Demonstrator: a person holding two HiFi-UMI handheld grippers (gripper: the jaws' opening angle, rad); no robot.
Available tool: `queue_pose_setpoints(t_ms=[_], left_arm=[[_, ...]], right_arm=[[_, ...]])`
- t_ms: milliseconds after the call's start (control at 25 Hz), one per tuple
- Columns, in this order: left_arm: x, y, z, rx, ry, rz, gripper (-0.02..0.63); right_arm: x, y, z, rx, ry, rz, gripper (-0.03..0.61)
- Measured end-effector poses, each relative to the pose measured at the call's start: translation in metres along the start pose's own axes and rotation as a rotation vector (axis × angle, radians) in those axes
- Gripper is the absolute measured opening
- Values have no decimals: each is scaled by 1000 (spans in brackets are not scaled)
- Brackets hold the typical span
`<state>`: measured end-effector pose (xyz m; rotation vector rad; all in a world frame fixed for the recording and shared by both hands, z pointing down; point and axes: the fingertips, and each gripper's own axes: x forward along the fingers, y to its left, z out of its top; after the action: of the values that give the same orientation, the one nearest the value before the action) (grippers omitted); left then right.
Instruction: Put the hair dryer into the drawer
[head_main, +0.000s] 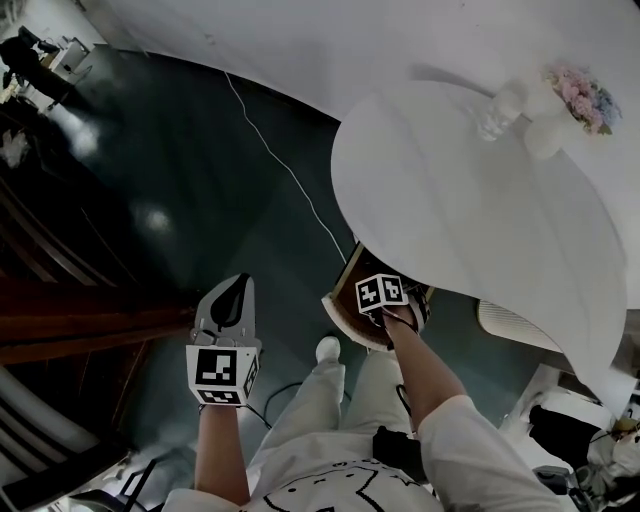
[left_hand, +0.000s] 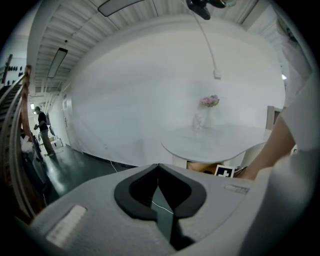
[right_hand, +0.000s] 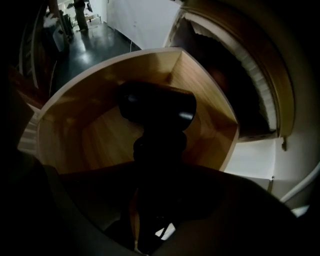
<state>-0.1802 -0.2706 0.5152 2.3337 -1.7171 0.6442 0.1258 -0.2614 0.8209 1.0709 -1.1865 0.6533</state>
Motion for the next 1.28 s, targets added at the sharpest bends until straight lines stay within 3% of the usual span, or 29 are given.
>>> queue_pose_setpoints(t_ms=[200,920,1040,1280], left_arm=[[-3,-4,4,0,-10,4,15],[-10,-12,46,-48,-152,-86,15],[-10,-13,54,-50,-177,-116,15],[-7,-17,72,-58,-216,-160,15]], right_arm=[[-4,0,2,-146,-4,-58,253],[-84,-4,-20,-62,-98,16,279],[-106,-7,-24,-16,-119,63,278],[-152,-12,-32,74,-159,254,276]])
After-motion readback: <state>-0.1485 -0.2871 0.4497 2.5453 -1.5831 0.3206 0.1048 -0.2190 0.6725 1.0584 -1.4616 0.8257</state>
